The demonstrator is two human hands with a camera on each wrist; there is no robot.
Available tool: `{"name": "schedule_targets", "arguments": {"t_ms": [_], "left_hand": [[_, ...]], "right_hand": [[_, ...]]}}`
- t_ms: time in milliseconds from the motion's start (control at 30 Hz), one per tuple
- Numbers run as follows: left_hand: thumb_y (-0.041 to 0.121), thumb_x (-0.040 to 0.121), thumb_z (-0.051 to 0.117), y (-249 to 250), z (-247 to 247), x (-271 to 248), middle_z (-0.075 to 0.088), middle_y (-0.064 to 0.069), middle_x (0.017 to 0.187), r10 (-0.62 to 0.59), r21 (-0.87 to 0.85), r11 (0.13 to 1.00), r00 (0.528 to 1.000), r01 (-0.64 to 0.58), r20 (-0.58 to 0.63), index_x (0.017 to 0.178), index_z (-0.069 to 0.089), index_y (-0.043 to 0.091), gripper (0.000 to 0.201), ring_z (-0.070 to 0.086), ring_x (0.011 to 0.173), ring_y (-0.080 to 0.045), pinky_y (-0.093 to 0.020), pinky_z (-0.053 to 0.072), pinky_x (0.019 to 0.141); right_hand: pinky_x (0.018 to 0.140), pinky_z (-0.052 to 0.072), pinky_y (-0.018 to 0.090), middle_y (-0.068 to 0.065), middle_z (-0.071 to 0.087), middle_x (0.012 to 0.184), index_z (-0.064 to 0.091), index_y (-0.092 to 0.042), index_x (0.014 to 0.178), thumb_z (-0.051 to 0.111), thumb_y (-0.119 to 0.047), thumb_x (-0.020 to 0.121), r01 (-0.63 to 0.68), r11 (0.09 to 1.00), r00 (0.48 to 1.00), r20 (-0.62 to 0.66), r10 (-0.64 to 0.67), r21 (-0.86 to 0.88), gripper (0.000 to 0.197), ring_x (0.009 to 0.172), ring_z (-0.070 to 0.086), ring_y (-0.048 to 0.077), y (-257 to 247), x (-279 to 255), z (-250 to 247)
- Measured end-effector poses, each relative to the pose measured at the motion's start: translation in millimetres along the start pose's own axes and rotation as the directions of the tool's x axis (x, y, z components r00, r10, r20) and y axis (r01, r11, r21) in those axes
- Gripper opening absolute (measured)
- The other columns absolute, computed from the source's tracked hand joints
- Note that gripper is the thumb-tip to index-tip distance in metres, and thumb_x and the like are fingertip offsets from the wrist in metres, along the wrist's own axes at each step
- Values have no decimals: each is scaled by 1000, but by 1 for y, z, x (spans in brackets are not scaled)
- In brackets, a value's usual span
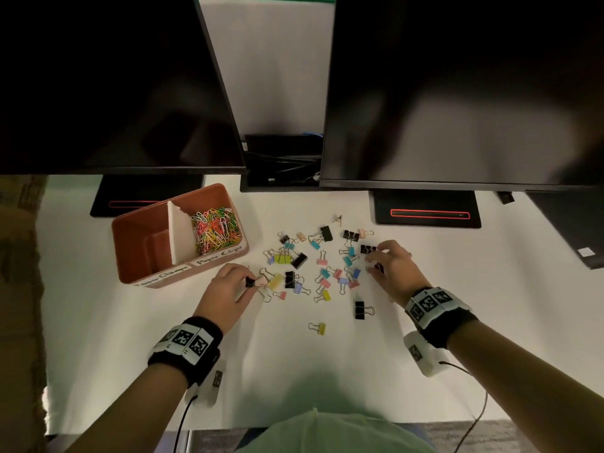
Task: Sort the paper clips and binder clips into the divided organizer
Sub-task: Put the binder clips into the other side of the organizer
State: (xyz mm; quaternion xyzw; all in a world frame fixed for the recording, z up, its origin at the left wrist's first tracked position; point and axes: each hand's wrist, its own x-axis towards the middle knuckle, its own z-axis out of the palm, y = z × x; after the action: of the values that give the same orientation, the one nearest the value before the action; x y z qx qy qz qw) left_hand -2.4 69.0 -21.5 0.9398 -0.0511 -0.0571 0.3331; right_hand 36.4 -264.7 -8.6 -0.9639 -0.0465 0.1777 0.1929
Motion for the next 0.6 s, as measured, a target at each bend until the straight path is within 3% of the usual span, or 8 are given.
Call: {"name": "schedule_targets", "arguments": {"t_ms": [67,167,300,400,500,600], "left_hand": [[12,81,68,-1,-1,-2,55,-1,99,-24,12,1000,1000,24,-5,95,62,10,16,51,84,-11,-23,42,79],[12,81,67,0,4,-3,52,-2,100,-63,9,998,998,63,1,95,61,10,15,52,82,-14,-27,47,79],[13,80,67,4,11,3,46,0,104,-125,-1,992,991,125,46,91,56,14,16,52,83,-14,-30,48,83],[13,76,71,6,15,8,44,-2,114,-173,1,985,977,174,125,106,55,19,34,54,93,-20,-34,47,91],[8,74,72,6,19,11,44,-6,119,-153,22,988,971,151,185,115,59,22,45,50,107,-22,-34,42,100],[2,74,71,8,19,13,44,-8,120,-164,-16,986,972,169,167,104,64,16,34,50,104,-24,-31,43,96]], "right_hand": [[99,46,36,5,43,136,59,-20,120,62,-33,87,3,999,1000,-15,-3,-50,35,115,51,25,-1,-2,2],[103,42,43,2,43,137,51,-28,125,61,-45,83,113,984,994,12,-113,-137,46,122,45,23,-19,-3,9],[105,40,44,3,39,140,39,-29,136,62,-38,84,358,932,923,173,-343,-64,58,120,47,19,-62,5,20],[106,35,45,7,37,141,32,-29,140,62,-34,85,449,887,868,289,-404,-109,62,125,41,24,-95,15,29],[101,39,44,10,37,133,38,-26,136,64,-31,84,426,888,868,356,-347,-174,58,118,42,28,-115,26,40],[92,47,44,13,40,121,57,-12,118,63,-17,85,390,913,874,360,-327,-117,34,102,50,33,-120,33,50]]}}
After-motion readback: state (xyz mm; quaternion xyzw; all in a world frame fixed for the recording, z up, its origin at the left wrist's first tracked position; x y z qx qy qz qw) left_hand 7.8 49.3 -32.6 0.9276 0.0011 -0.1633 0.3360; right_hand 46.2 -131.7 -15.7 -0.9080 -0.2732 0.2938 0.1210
